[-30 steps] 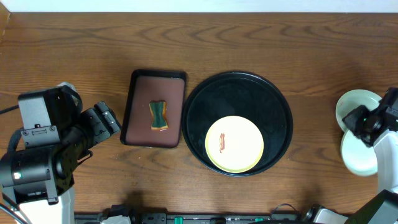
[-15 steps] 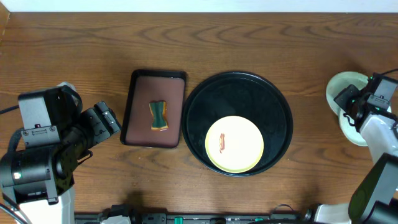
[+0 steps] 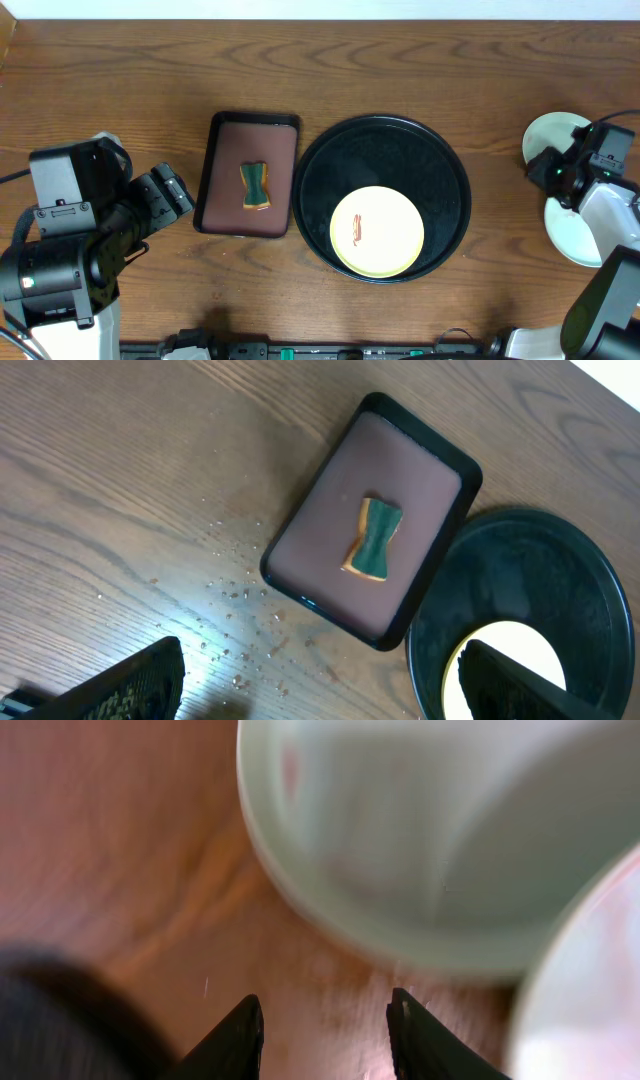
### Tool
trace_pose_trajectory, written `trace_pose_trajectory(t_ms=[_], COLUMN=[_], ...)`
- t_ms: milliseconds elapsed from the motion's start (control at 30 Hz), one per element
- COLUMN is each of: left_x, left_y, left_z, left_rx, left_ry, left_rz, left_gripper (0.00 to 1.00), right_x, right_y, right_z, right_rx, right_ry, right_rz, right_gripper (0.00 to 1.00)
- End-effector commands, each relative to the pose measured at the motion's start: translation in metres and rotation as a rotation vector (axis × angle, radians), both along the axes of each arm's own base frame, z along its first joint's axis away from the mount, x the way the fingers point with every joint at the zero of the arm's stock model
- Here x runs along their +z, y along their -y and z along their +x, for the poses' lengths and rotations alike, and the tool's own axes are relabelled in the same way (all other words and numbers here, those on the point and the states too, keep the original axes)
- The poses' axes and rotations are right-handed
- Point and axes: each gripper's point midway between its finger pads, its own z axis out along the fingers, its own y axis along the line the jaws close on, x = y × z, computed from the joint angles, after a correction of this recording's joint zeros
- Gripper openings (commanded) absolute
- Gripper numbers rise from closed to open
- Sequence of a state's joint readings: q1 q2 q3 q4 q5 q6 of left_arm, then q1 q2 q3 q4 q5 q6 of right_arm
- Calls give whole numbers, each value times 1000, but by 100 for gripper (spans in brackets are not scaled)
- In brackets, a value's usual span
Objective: Clean dirty plates on tray and stack at the side
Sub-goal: 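Lower the plate onto the first cleaned plate and release it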
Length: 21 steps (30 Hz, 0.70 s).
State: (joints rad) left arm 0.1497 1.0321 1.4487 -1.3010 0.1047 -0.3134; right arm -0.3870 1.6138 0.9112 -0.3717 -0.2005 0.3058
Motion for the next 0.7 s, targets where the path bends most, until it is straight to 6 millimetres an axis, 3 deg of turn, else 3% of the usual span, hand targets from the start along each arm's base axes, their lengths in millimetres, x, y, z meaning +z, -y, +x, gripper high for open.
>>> trace_pose_trajectory(t_ms=[0,100,167,300,667], left_x=[3,3,3,3,3], left_y=[-2,-2,-2,-2,-2], left_z=[0,0,0,0,0], left_rx=[4,4,4,4,4], left_ry=[8,8,8,8,8], left_rz=[12,12,12,12,12], left_gripper=[88,88,88,88,88], right_x=[46,62,62,52,35], right_y=[-22,-24,-15,18,94], right_z=[5,-17,-38,-78,-131], right_rx=[89,25,-104,-322,-547], right_ry=[85,34,-32,-161,-114], right_rz=[66,87,104,62,218], right_gripper=[39,40,40,40,42])
